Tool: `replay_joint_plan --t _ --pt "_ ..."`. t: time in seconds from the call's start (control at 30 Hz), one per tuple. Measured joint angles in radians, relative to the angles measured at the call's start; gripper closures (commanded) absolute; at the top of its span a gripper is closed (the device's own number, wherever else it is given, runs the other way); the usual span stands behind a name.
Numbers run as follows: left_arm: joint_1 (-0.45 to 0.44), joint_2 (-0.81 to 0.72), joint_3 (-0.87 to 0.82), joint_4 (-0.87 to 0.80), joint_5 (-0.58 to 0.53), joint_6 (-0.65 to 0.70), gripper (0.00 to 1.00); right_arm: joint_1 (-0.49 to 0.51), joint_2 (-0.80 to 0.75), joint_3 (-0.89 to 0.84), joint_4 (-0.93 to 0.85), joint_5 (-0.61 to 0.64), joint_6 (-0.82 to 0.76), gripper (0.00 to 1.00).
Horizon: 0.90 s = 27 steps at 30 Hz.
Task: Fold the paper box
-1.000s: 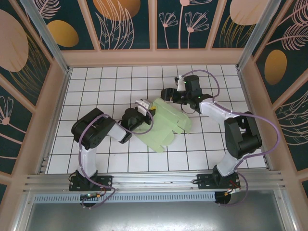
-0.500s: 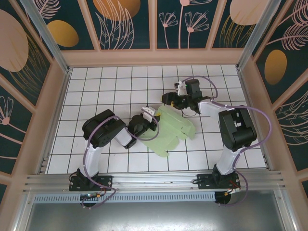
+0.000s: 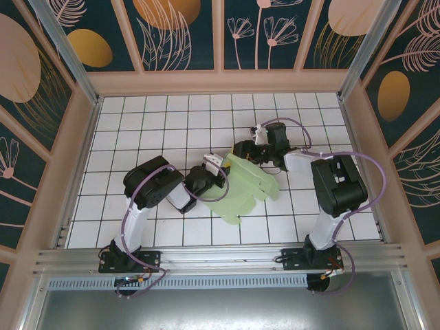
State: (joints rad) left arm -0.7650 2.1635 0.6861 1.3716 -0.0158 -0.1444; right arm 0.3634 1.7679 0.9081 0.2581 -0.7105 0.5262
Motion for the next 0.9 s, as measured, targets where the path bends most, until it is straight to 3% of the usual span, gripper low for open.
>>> replay_joint_plan --t 0.43,0.6,0.77,0.9 --pt "0.000 0.010 0.015 -0.041 0.003 -0.011 0.78 0.027 -0.027 -0.008 -0.018 0.058 -0.113 0.49" --pt "0.000 0.007 0.005 -0.040 0.002 -0.021 0.66 0.033 -0.042 -0.008 -0.034 0.093 -0.146 0.50" --pt "0.000 -0.011 -0.027 -0.039 -0.009 -0.023 0.66 0.033 -0.049 -0.008 -0.040 0.117 -0.155 0.50" --pt "0.000 -0.034 -0.049 -0.037 -0.024 -0.025 0.73 0.036 -0.051 -0.008 -0.041 0.121 -0.155 0.50"
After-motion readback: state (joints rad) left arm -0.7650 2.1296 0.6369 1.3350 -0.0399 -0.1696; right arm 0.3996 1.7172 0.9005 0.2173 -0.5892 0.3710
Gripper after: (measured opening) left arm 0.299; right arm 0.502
